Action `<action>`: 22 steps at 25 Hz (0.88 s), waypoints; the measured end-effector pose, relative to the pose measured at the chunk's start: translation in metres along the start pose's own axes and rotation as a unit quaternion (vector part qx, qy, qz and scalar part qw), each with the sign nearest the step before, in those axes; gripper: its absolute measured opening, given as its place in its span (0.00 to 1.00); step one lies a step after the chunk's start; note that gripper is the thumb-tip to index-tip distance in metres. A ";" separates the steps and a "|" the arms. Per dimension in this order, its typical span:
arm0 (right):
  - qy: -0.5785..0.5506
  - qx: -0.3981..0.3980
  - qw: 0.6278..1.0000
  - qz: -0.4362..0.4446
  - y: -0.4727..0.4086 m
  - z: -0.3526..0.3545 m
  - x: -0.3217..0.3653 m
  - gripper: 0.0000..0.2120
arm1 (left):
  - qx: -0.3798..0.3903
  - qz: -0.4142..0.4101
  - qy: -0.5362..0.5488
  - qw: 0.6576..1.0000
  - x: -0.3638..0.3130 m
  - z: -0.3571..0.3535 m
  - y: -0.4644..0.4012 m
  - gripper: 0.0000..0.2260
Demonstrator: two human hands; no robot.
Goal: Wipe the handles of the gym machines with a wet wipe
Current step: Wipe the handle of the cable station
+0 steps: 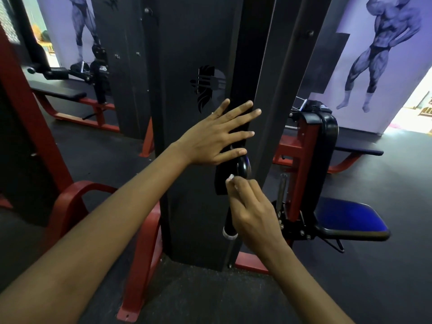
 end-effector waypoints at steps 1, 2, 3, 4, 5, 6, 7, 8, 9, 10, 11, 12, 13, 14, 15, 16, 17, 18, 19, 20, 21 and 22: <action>0.023 0.014 1.000 0.014 -0.001 -0.005 0.005 0.07 | -0.003 0.000 0.004 1.000 0.000 -0.001 0.000 0.24; 0.045 0.027 0.998 0.023 -0.001 -0.009 0.008 0.06 | -0.006 0.002 0.012 1.000 0.000 -0.001 0.000 0.24; 0.064 0.039 0.997 0.026 -0.002 -0.012 0.013 0.06 | -0.011 0.005 0.022 1.000 0.000 -0.001 0.001 0.23; 0.076 0.051 0.996 0.023 -0.002 -0.014 0.017 0.06 | -0.016 0.009 0.031 0.999 0.000 -0.001 0.001 0.23; 0.077 0.065 0.995 0.014 -0.002 -0.017 0.022 0.07 | -0.019 0.013 0.038 0.999 0.000 -0.001 0.002 0.23; 0.070 0.081 0.994 0.004 0.000 -0.021 0.027 0.07 | -0.022 0.017 0.042 0.999 0.001 -0.002 0.002 0.23; 0.060 0.099 0.993 -0.007 0.004 -0.026 0.031 0.08 | -0.024 0.018 0.044 0.999 0.001 -0.002 0.002 0.23; 0.051 0.120 0.991 -0.014 0.008 -0.032 0.035 0.09 | -0.025 0.019 0.046 0.998 0.001 -0.002 0.002 0.23; 0.040 0.148 0.988 -0.017 0.014 -0.040 0.038 0.08 | -0.026 0.020 0.048 0.998 0.001 -0.002 0.002 0.23; 0.028 0.179 0.983 -0.018 0.021 -0.048 0.041 0.06 | -0.025 0.020 0.050 0.998 0.001 -0.002 0.002 0.23; 0.018 0.205 0.978 -0.019 0.028 -0.056 0.042 0.07 | -0.024 0.020 0.050 0.998 0.000 -0.002 0.001 0.23; 0.010 0.232 0.972 -0.021 0.036 -0.063 0.043 0.08 | -0.024 0.018 0.049 0.998 0.000 -0.003 0.001 0.22; 0.000 0.257 0.966 -0.024 0.044 -0.068 0.044 0.10 | -0.026 0.017 0.047 0.998 0.000 -0.003 0.000 0.22; -0.006 0.282 0.959 -0.023 0.052 -0.072 0.045 0.13 | -0.027 0.016 0.045 0.998 0.000 -0.003 0.000 0.22; -0.014 0.302 0.953 -0.021 0.059 -0.074 0.047 0.16 | -0.027 0.015 0.044 0.999 0.000 -0.003 0.000 0.22; -0.017 0.316 0.948 -0.020 0.062 -0.075 0.047 0.18 | -0.026 0.015 0.044 0.999 0.000 -0.004 0.000 0.22; -0.019 0.321 0.947 -0.017 0.065 -0.077 0.046 0.20 | -0.025 0.016 0.045 0.999 0.000 -0.004 0.000 0.23; -0.022 0.320 0.947 -0.018 0.065 -0.076 0.045 0.20 | -0.024 0.015 0.046 0.999 0.000 -0.005 -0.001 0.23; -0.028 0.313 0.949 -0.017 0.062 -0.074 0.043 0.19 | -0.023 0.015 0.047 0.999 0.000 -0.005 -0.001 0.23; -0.032 0.299 0.954 -0.011 0.057 -0.069 0.040 0.16 | -0.024 0.015 0.047 0.998 0.000 -0.005 -0.001 0.23; -0.037 0.275 0.961 -0.005 0.049 -0.064 0.037 0.13 | -0.025 0.016 0.047 0.998 -0.001 -0.005 -0.001 0.23; -0.034 0.248 0.968 0.010 0.041 -0.056 0.033 0.08 | -0.026 0.017 0.048 0.998 -0.001 -0.004 -0.001 0.23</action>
Point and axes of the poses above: each hand's wrist, its own y-axis away from the middle knuckle, its own z-axis out of the back of the hand, x = y × z, the point moved 7 cm from there along -y, towards the middle knuckle
